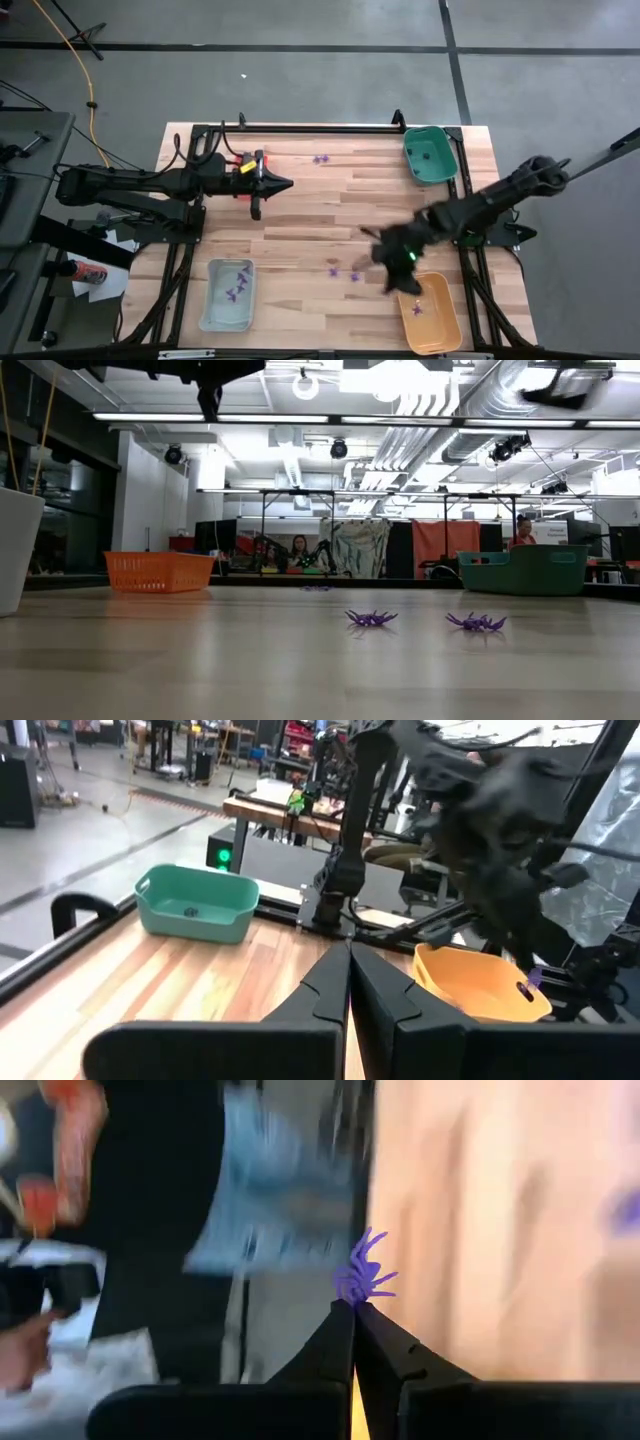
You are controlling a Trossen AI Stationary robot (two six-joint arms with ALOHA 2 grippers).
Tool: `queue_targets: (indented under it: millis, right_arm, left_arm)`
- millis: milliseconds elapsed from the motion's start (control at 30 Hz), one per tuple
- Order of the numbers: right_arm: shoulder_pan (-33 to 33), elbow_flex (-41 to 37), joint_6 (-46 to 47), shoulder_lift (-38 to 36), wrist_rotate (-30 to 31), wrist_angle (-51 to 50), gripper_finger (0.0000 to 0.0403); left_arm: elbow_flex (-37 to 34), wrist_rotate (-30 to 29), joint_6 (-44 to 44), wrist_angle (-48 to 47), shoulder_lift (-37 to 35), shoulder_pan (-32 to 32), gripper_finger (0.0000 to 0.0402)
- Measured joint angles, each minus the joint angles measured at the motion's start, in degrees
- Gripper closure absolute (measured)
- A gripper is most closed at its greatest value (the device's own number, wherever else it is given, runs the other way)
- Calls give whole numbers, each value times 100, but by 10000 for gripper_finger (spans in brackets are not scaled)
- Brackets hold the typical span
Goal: Sort Halloween decoration
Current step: Put the violet spider toy into the yellow bin
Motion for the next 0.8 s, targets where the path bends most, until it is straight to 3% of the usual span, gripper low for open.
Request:
queue_targets:
  millis: [233, 367, 533, 633, 800]
  right_arm:
    - [1696, 0, 1520, 0, 133, -494, 403]
    - [2256, 0, 2414, 0, 865, -1001, 403]
    - [2502, -178, 3028, 0, 2077, -1214, 403]
    - [2497, -427, 3135, 45, 2197, -1138, 403]
    - [2524, -731, 2555, 338, 2216, -1144, 403]
  left_arm:
    - [0, 0, -90, -173, 0, 0, 401]
    - [0, 0, -90, -173, -2, 0, 401]
    - [0, 0, -90, -173, 0, 0, 401]
    - [0, 0, -90, -176, -2, 0, 401]
    - [0, 0, -94, -182, 0, 0, 401]
